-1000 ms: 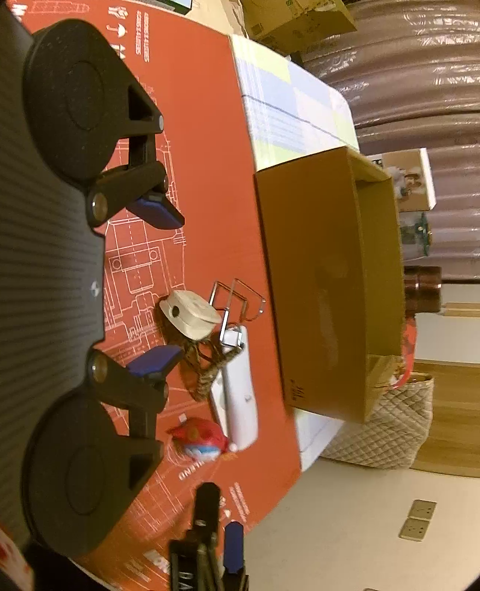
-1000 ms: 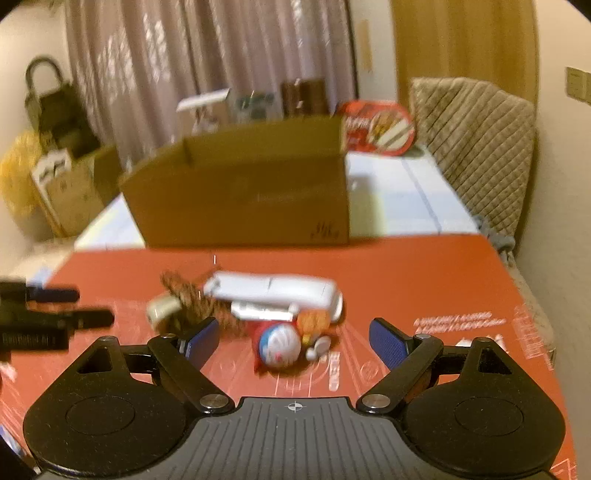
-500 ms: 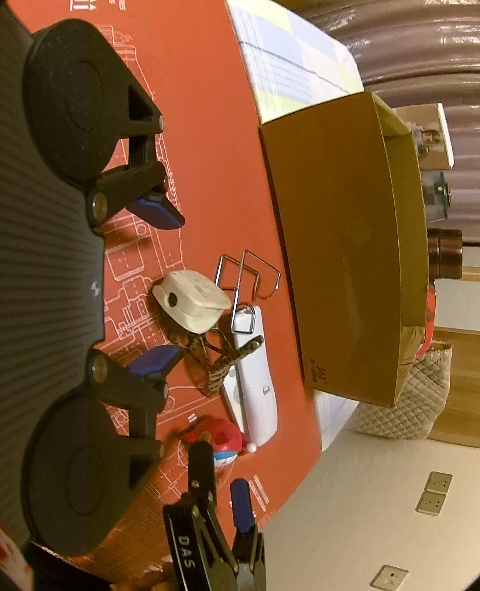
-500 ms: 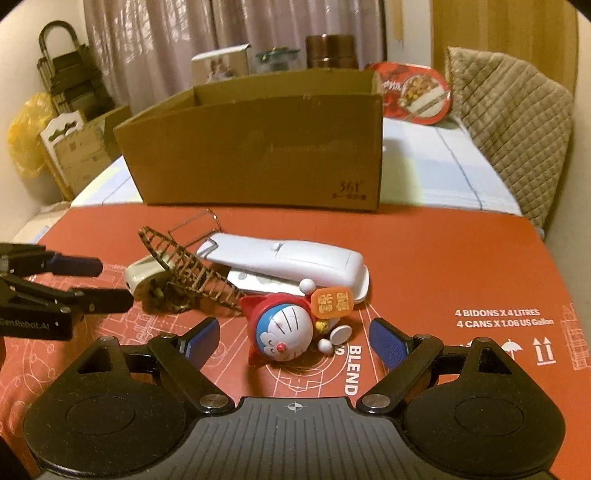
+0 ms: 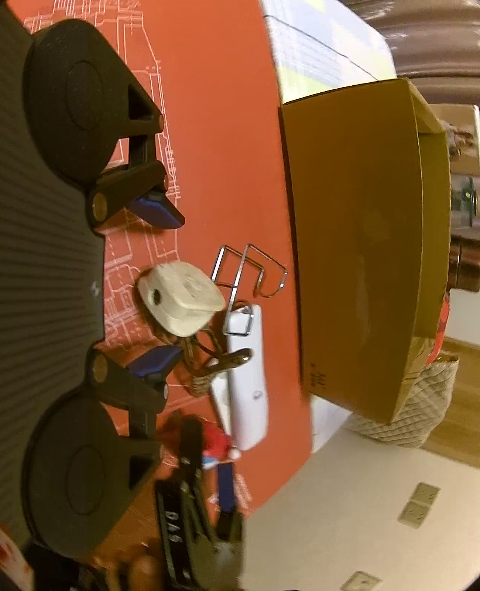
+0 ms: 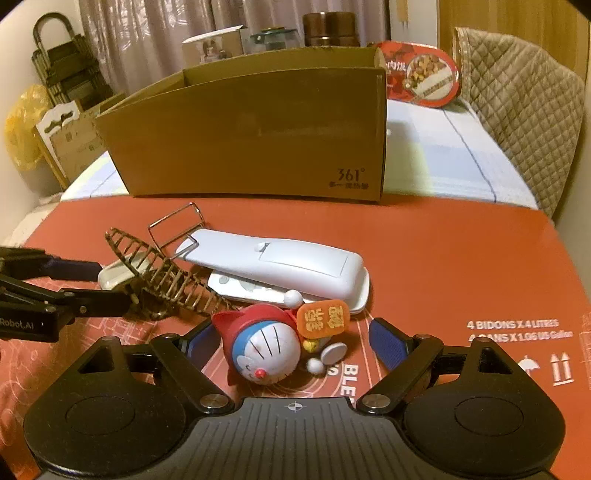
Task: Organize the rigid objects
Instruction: 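Grasp the white plug with the left tool while the right tool grasps the Doraemon figure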
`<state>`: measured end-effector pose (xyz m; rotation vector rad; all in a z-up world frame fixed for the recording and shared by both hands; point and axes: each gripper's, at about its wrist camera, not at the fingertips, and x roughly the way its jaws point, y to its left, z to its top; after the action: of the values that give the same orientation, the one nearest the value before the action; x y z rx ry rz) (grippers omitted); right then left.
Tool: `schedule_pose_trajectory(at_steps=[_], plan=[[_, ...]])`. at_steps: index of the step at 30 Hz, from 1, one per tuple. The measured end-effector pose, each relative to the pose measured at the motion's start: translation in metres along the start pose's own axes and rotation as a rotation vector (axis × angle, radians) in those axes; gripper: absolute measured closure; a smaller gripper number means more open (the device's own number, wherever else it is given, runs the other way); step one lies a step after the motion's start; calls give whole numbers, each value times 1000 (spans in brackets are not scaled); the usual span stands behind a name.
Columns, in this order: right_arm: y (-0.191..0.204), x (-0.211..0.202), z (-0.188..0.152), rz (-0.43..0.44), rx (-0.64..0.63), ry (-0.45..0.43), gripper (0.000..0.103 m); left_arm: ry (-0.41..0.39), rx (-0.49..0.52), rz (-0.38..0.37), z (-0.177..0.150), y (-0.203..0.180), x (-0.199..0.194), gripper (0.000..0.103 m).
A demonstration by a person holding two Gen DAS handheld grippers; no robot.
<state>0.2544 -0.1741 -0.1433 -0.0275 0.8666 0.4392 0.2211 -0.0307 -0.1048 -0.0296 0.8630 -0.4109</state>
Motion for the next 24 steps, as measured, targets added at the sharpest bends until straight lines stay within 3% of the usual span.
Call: schedule_pose_trajectory(at_steps=[2,4,11,15,24], plan=[[0,2,1,8,5,6,20,-4,-24,-10,2,4,2,38],[0,4,1,17,3,20,34,-1,-58,-22,5,8,5,39],[3,5,-1,1,-7,25,35,13,-73,-36,8,11,16,45],[4,4,-2,-8,-10,31,36,24,-51,-50,8,6,19,62],[4,-2,-3,-31,15,39,36,31,18,15,4,-1,12,63]])
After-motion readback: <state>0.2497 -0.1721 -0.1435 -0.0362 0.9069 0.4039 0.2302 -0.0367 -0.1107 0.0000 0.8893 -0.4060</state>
